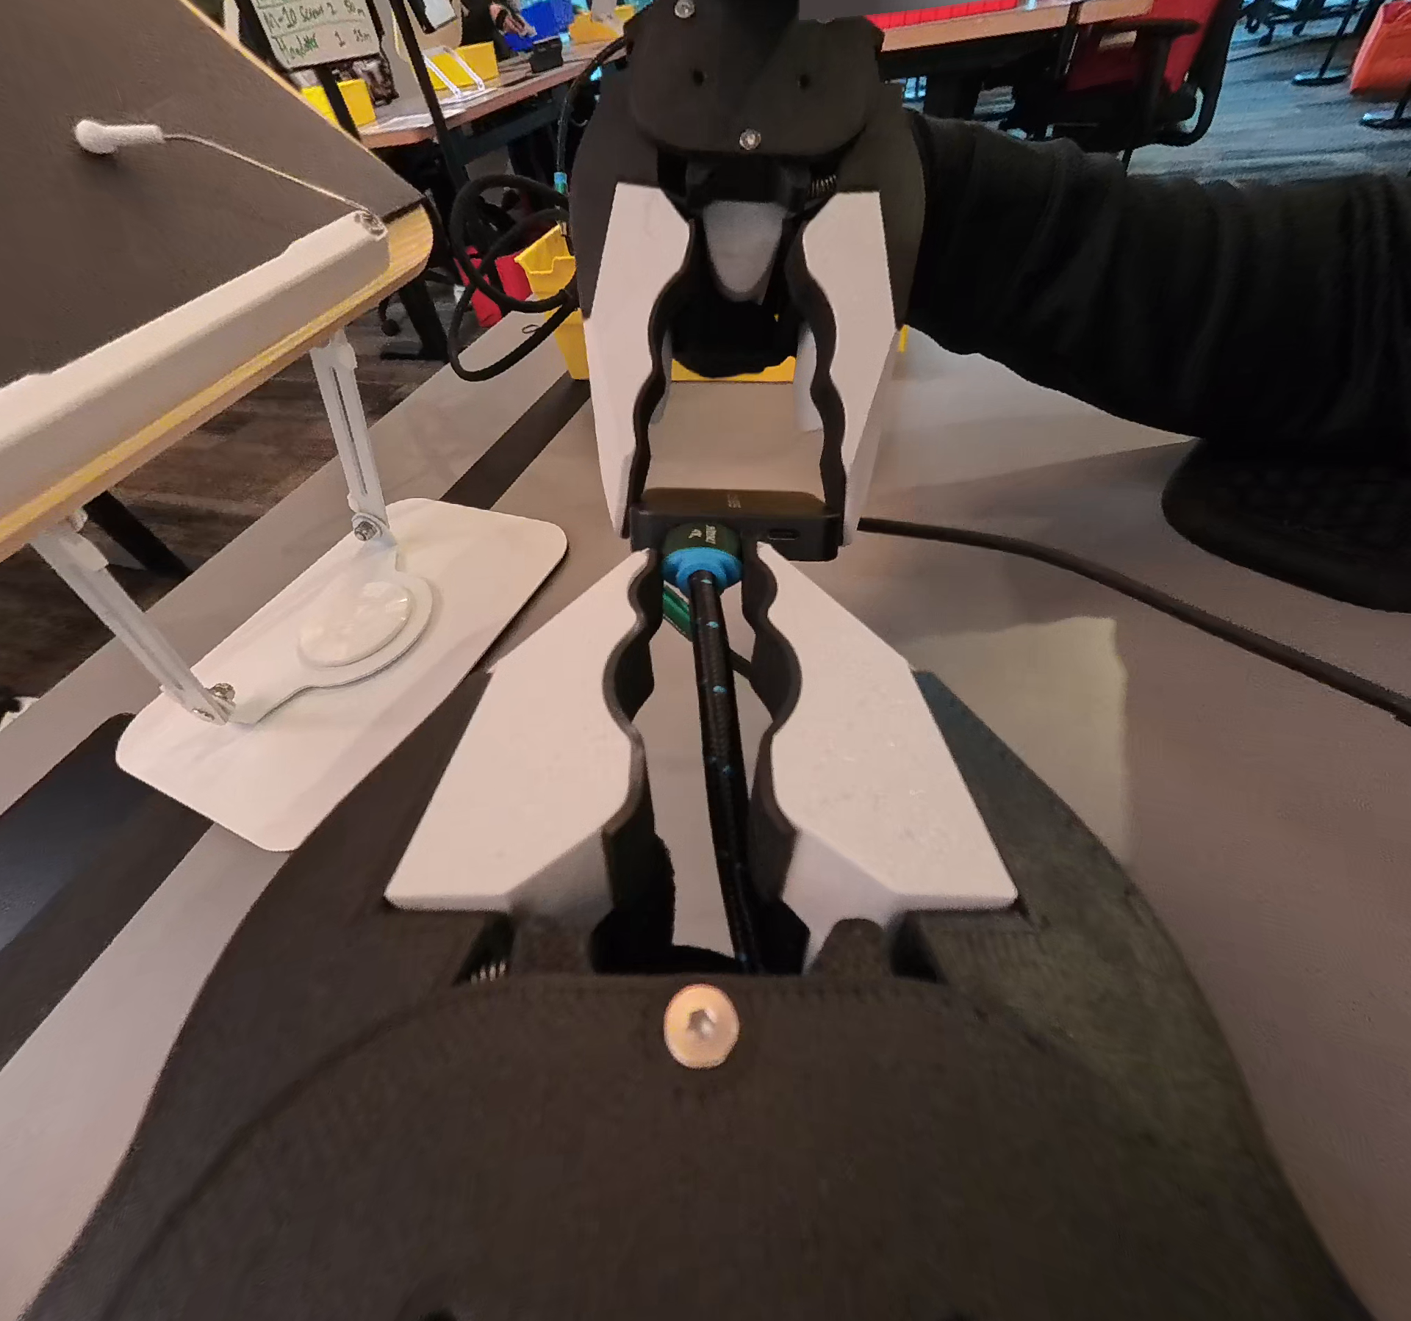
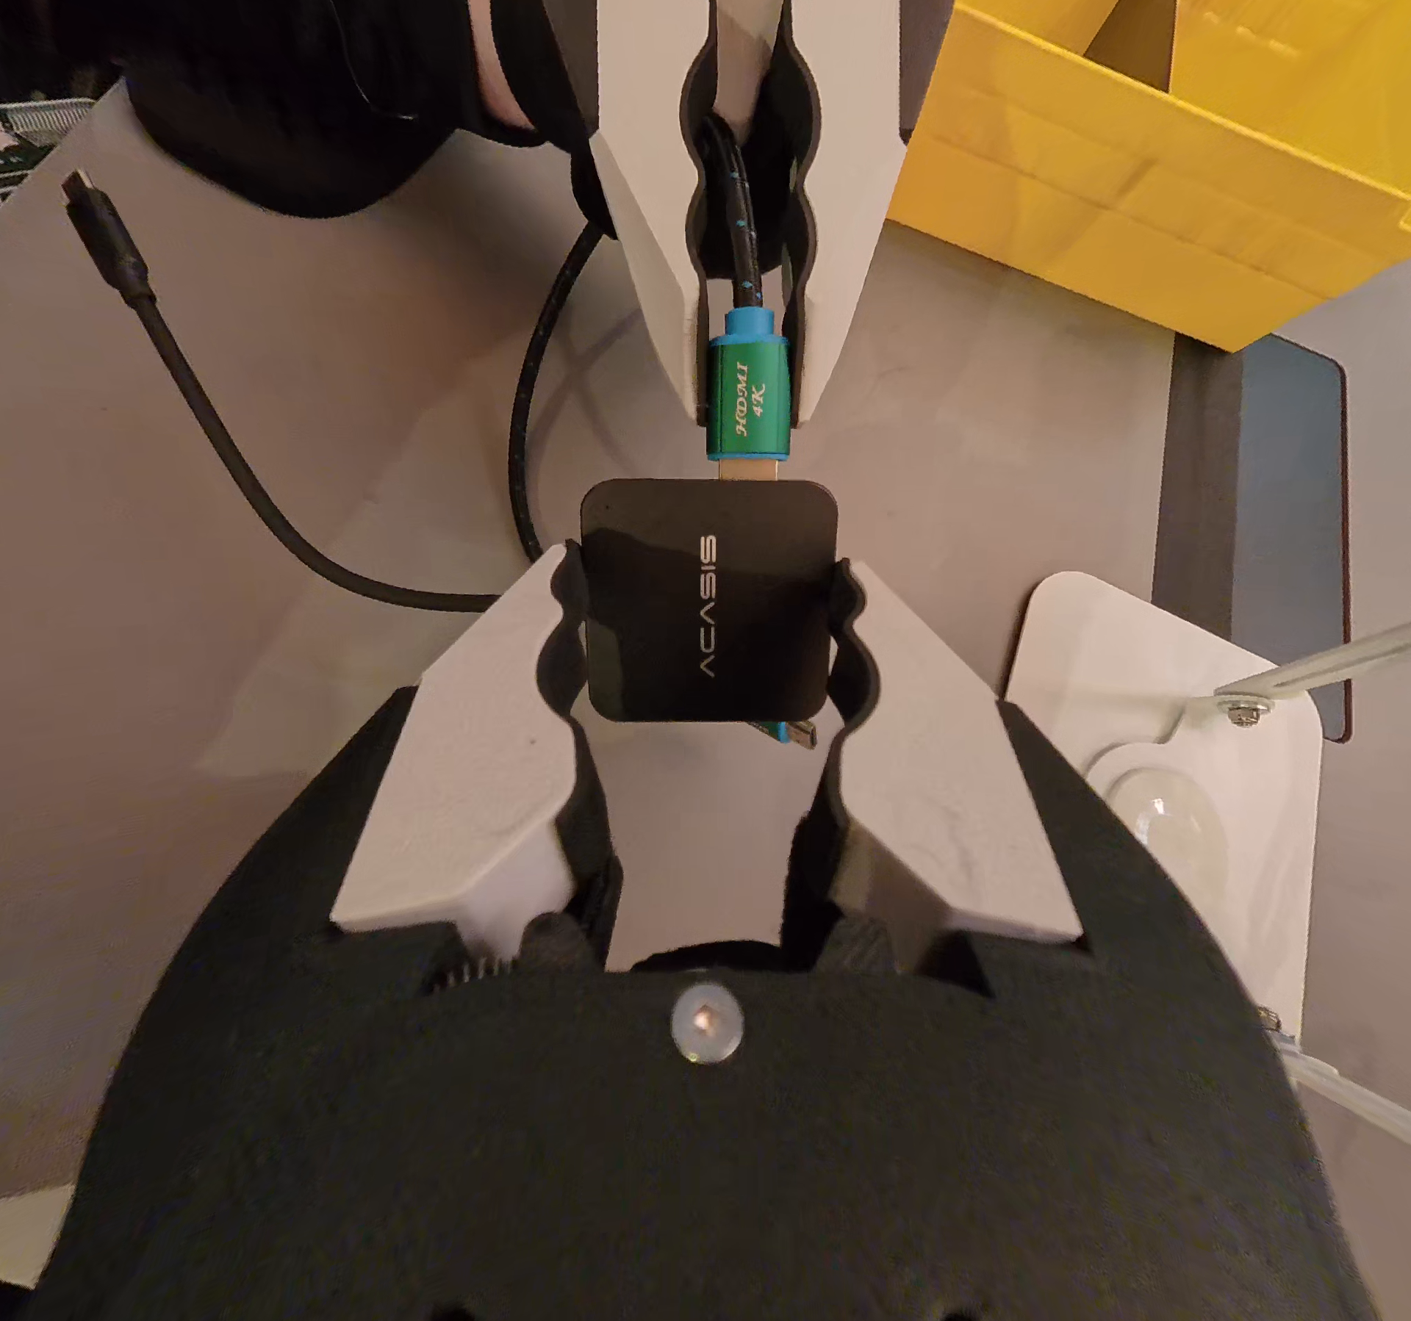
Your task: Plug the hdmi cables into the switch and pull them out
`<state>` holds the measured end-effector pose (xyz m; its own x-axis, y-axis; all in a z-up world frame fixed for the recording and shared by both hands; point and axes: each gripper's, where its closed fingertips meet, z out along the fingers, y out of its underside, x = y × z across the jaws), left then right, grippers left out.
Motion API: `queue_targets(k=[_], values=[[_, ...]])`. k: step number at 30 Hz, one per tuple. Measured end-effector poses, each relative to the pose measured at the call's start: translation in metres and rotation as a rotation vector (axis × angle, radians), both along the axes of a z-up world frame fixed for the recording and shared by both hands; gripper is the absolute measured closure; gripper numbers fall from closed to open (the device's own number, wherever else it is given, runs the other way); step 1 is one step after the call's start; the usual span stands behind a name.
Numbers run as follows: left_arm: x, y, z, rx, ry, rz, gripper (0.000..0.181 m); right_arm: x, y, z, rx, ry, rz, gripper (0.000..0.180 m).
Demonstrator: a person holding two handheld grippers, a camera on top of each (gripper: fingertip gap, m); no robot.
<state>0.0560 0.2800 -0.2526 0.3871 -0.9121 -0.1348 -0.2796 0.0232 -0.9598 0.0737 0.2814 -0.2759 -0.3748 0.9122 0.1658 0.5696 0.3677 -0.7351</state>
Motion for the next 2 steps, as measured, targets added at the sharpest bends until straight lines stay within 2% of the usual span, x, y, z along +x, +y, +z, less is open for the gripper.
queue_targets(k=[1, 2], values=[[-0.0004, -0.0003, 0.0002, 0.003, 0.003, 0.0, 0.162, -0.0004, -0.0001, 0.0001, 0.006, -0.002, -0.001, 0.118], [-0.0008, -0.0004, 0.0011, 0.004, -0.003, 0.0, 0.162, -0.001, -0.0001, 0.0008, 0.01, -0.001, -0.002, 0.118]])
